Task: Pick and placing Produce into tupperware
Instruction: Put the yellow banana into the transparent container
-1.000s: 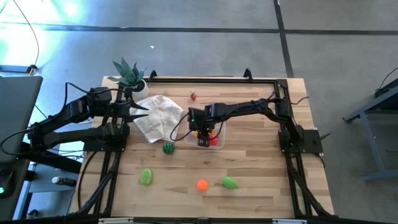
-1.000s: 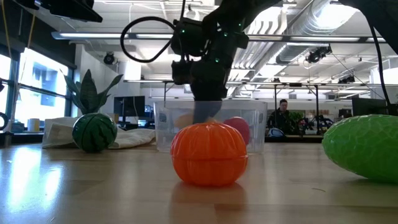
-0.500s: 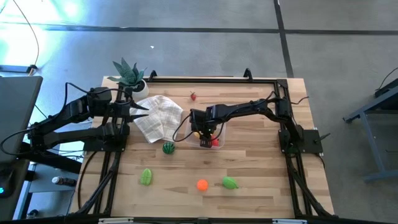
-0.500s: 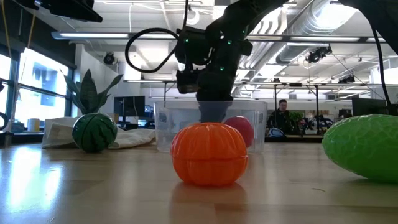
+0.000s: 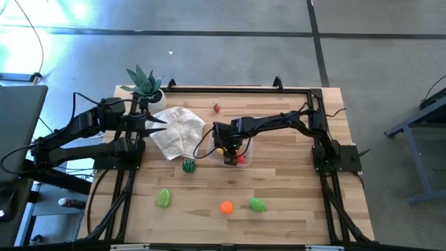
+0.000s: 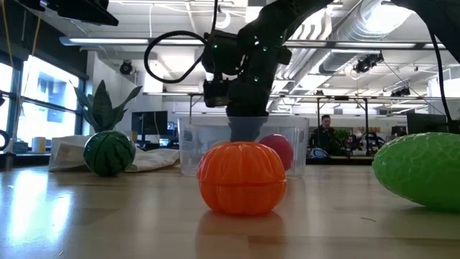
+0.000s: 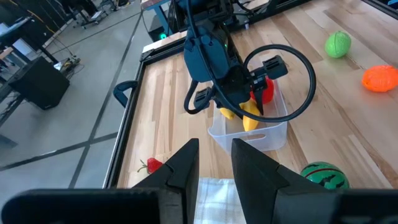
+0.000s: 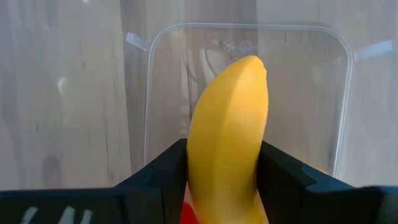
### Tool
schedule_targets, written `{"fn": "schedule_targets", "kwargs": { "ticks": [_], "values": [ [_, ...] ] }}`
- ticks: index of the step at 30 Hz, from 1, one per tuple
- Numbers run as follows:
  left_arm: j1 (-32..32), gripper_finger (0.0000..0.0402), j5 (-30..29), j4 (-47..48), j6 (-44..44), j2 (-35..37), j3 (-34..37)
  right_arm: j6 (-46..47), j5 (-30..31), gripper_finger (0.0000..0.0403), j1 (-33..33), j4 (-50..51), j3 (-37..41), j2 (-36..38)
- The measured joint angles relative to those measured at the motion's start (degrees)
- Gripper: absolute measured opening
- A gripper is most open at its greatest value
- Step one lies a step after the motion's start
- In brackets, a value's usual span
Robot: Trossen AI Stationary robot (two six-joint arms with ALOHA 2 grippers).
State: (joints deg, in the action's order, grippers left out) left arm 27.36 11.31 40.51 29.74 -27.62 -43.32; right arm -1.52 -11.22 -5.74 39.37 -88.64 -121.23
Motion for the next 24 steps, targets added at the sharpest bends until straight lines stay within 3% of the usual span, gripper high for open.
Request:
{"fn": "schedule_targets", "kwargs": {
  "ticks": [19,24],
  "values": [
    [-0.01,0.0085,0.0,-0.01,0.0,0.0,0.01,1.51,-2.15,0.0155,-1.07,-0.67,0.0,0.0],
    [0.0,0.0085,0.0,0.0,0.01,0.02,0.0,1.05,-1.8,0.0192,-1.11,-0.65,0.0,0.0]
  ]
}}
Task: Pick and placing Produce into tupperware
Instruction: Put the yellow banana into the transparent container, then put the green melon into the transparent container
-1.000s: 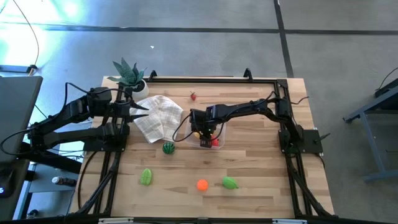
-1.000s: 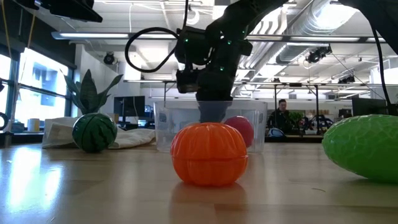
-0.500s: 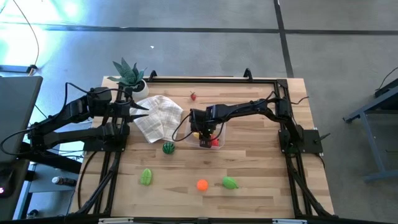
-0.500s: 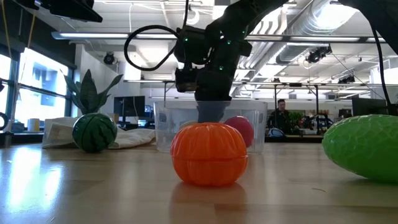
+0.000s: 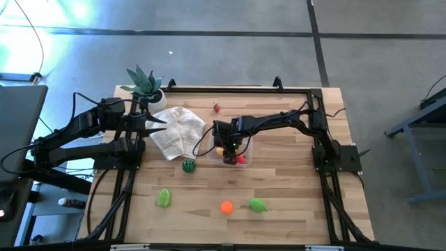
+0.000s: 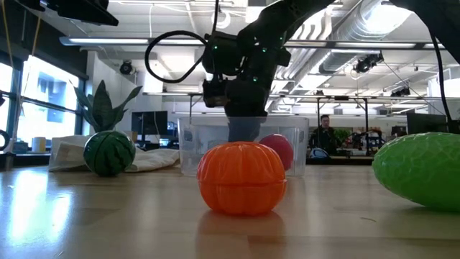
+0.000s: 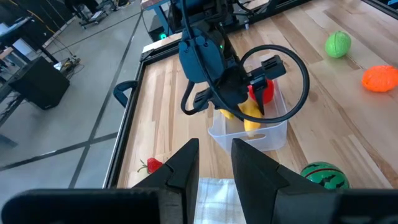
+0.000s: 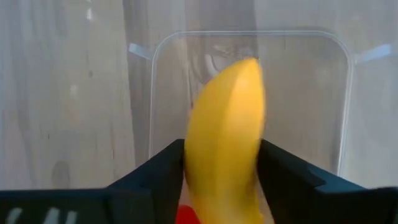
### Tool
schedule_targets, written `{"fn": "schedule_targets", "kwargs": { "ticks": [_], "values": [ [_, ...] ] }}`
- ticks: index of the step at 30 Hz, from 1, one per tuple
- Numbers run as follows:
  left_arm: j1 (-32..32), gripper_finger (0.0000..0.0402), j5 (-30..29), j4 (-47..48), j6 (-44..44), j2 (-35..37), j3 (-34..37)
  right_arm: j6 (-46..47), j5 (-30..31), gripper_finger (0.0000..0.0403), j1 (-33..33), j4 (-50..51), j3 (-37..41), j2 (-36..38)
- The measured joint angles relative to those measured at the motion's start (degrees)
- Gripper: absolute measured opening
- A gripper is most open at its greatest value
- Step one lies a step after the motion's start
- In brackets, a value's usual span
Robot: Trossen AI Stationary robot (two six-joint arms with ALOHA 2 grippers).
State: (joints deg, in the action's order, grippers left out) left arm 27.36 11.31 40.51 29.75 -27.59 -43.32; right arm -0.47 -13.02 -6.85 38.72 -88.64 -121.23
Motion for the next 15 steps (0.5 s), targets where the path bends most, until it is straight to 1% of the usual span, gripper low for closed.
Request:
{"fn": "schedule_targets", "kwargs": {
  "ticks": [4,7,15],
  "values": [
    [-0.01,0.0085,-0.02,-0.02,-0.01,-0.02,-0.01,0.2,0.62,0.023,-0.47,0.0,0.0,0.0],
    [0.0,0.0085,0.0,-0.02,-0.01,-0.02,0.01,0.39,0.86,0.0248,-0.68,0.0,0.0,0.0],
    [-0.01,0.0085,0.0,0.0,-0.01,-0.02,0.01,0.49,0.97,0.0256,-0.54,0.02,0.0,0.0]
  ]
}}
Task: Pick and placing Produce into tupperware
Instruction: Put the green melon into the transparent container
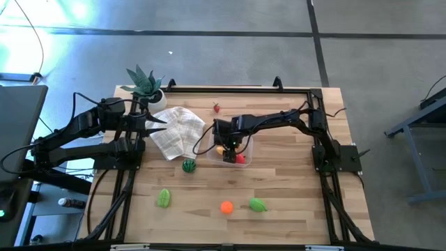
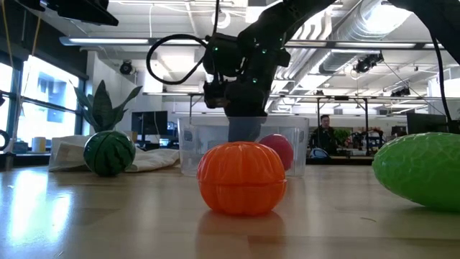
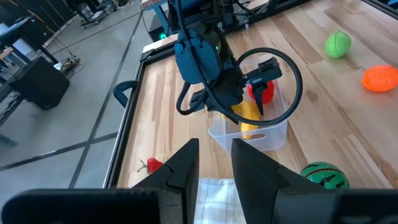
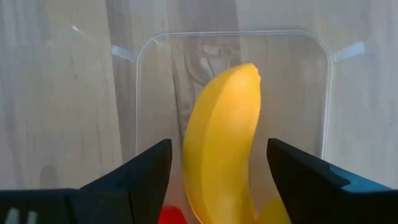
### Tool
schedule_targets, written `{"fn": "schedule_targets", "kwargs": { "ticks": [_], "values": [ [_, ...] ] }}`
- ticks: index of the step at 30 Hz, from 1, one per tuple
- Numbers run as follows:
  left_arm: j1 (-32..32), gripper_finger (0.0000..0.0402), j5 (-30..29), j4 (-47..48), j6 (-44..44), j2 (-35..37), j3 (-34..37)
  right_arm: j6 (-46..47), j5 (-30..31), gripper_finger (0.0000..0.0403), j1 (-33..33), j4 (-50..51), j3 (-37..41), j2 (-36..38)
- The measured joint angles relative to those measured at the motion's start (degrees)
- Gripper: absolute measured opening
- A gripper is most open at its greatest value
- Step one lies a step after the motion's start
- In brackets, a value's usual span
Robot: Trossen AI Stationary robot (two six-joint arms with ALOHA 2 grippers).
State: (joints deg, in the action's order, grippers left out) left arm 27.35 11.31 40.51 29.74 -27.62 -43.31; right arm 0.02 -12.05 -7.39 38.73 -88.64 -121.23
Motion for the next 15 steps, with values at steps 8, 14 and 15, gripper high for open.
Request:
{"fn": "schedule_targets", "kwargs": {
  "ticks": [8,14,15],
  "values": [
    [0.02,0.0085,0.0,-0.02,0.02,0.0,0.0,1.09,0.0,0.0252,0.3,3.55,-2.65,0.0],
    [0.0,0.0085,-0.01,-0.01,0.01,0.01,-0.01,1.12,0.02,0.0239,0.3,8.27,-6.05,0.0],
    [0.01,0.0085,0.0,-0.01,0.01,0.0,-0.01,1.28,0.02,0.0237,0.3,9.41,-6.88,0.0]
  ]
}}
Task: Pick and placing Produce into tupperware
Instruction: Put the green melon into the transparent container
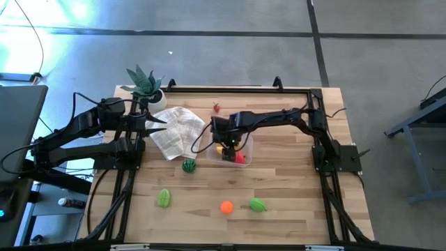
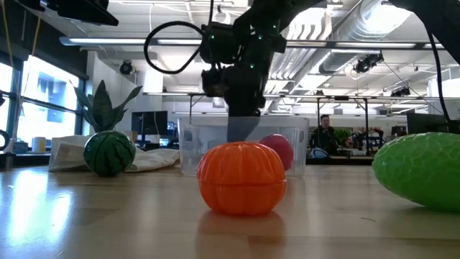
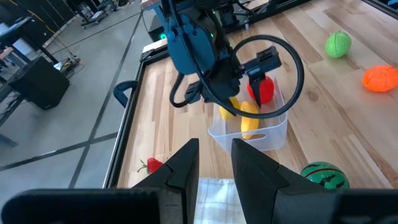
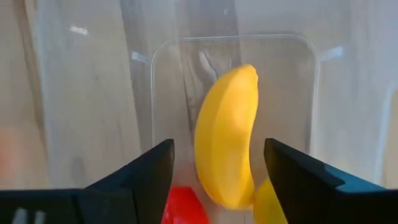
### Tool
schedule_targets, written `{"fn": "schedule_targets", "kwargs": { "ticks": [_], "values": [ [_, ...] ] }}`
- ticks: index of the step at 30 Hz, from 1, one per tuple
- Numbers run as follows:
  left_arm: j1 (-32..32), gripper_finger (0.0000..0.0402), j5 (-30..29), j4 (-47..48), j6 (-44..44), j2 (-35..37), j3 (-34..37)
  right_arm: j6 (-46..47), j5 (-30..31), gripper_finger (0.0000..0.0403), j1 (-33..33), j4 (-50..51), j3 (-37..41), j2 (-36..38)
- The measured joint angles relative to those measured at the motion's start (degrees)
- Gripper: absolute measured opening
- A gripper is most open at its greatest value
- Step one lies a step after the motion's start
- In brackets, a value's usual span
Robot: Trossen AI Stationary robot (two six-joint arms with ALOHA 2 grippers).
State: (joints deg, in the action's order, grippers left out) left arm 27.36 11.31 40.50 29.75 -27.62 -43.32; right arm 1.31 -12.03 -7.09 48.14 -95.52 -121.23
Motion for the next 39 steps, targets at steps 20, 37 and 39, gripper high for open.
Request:
{"fn": "schedule_targets", "kwargs": {
  "ticks": [20,37,39],
  "values": [
    [0.01,0.0085,0.0,-0.01,-0.01,0.01,0.0,16.18,13.79,0.0233,12.55,41.38,-31.79,1.1],
    [0.01,0.0085,0.0,0.01,-0.01,0.02,-0.01,59.71,23.05,0.0233,41.57,27.17,4.25,25.01],
    [-0.01,0.0085,0.0,0.01,-0.01,0.0,-0.01,60.59,19.86,0.0233,41.83,21.17,8.54,26.28]
  ]
}}
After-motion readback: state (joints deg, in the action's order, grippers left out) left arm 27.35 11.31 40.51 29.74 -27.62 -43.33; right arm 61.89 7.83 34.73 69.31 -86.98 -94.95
